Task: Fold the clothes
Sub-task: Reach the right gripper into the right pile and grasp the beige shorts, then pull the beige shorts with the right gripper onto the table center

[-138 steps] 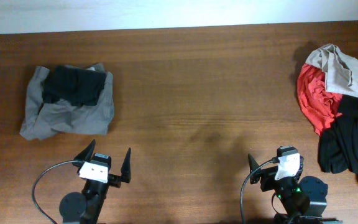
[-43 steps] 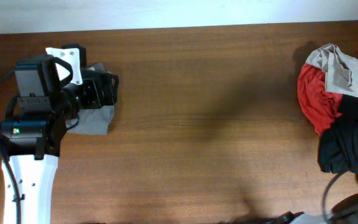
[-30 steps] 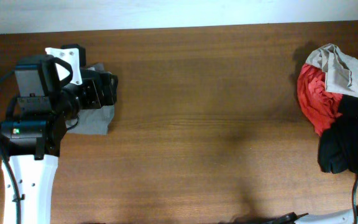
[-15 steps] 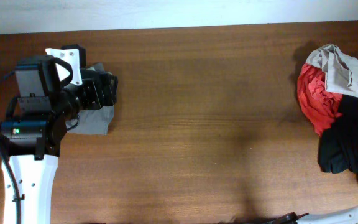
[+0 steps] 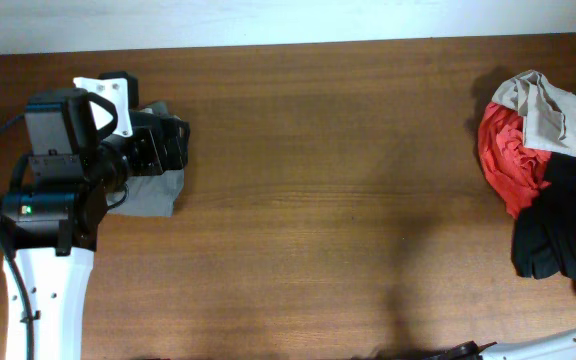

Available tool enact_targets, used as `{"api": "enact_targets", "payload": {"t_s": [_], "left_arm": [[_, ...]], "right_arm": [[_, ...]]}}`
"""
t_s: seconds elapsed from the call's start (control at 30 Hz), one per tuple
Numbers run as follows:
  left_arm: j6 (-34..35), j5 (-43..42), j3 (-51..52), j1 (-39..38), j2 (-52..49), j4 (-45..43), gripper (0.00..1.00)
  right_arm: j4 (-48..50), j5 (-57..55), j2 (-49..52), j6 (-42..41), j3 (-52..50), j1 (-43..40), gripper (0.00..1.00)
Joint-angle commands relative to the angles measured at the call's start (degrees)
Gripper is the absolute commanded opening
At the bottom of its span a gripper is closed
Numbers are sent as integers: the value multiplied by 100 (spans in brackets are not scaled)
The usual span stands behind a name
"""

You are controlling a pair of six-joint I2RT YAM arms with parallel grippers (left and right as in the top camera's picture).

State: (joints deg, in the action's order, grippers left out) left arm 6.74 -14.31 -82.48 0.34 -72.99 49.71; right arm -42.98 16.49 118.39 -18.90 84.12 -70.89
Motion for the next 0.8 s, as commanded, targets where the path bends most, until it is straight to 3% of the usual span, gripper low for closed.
{"api": "enact_targets", "payload": {"t_s": [0.0,0.13,0.23,0.47,0.63,0.77], "left_arm": [[11,-118,-125,-20,-138,-15,99],[11,-138,-125,-24,-216,-22,99],[11,-138,-125,-24,-273,-59,99],[9,-138,-125,-24,-330,-232,99],[9,-136,-125,-24,-330,-258,99],[9,-136,-125,-24,-330,-258,99]], "right_arm": [[136,850,48,153,92,-11,44],[103,1818,-125,151,278,17,17],[39,2406,-448,151,393,76,4],[39,3541,-1950,153,820,739,4],[155,3521,-2938,157,1392,1862,4],[188,2833,-3346,210,1687,3128,4]]}}
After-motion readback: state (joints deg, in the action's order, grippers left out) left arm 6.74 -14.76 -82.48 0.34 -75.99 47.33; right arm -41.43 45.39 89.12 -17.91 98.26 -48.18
